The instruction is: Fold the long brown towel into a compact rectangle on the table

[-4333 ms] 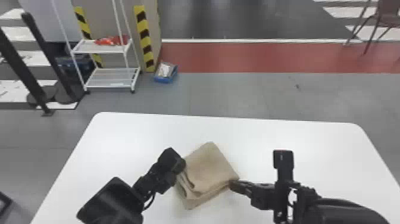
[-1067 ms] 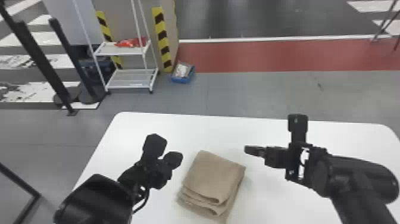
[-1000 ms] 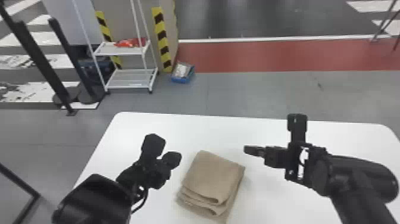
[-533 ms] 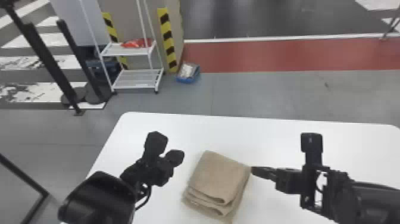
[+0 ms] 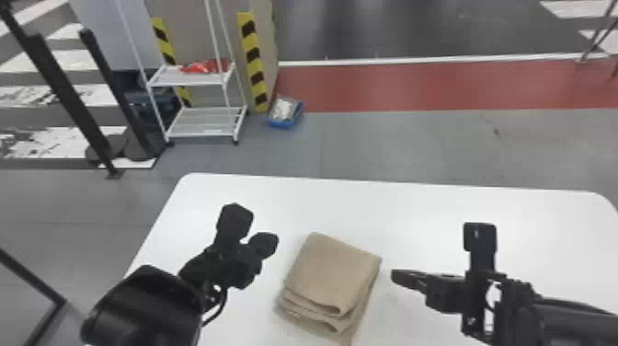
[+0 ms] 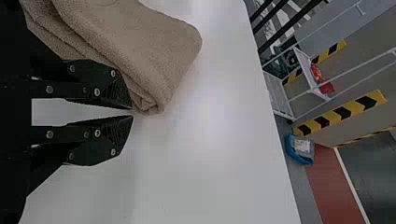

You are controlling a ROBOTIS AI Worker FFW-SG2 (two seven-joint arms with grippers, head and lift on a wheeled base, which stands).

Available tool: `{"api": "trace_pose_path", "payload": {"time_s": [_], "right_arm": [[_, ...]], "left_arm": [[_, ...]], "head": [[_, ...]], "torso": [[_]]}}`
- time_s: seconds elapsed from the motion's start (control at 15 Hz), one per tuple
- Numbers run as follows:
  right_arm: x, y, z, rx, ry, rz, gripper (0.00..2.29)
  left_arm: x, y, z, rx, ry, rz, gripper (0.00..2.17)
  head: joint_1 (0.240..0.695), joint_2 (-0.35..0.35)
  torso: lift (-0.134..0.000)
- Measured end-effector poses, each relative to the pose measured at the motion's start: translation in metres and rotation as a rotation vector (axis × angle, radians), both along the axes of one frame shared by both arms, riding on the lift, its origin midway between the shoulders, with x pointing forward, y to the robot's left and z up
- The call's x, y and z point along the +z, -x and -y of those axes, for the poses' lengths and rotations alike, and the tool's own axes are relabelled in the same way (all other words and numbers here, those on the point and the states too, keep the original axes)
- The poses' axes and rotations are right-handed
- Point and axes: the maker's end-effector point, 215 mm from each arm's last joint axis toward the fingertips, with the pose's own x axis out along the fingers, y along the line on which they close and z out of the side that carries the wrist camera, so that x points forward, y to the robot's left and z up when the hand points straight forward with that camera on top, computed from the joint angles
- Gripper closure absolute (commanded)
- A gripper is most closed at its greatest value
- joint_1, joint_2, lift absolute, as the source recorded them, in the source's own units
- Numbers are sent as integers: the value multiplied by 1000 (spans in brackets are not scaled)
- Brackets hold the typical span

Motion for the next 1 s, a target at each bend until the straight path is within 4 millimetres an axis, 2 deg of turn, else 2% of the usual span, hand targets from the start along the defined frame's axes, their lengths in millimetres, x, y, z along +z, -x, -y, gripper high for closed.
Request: {"api": "trace_pose_path", "payload": {"time_s": [0.13,0.33,0.53,0.87,1.0], "right_arm": [[-5,-15,-2,1,2,7,964],[-6,-36,-15,18,-21,8,964],[0,-52,-27,35,-25,27,964],[12,-89,-29,32,-13,117,964],[14,-93,-31,41,-8,131,964]], "left_arm": [[0,-1,-4,6,-1,0,1791],[2,-3,-12,14,2,6,1791],[7,-6,-20,22,6,16,1791],[10,-10,-24,25,12,22,1791],[9,-12,-25,28,7,22,1791]], "head": [[695,110],[695,125],[695,147],[695,149],[695,148]], "torso": [[0],[0],[0],[0],[0]]}}
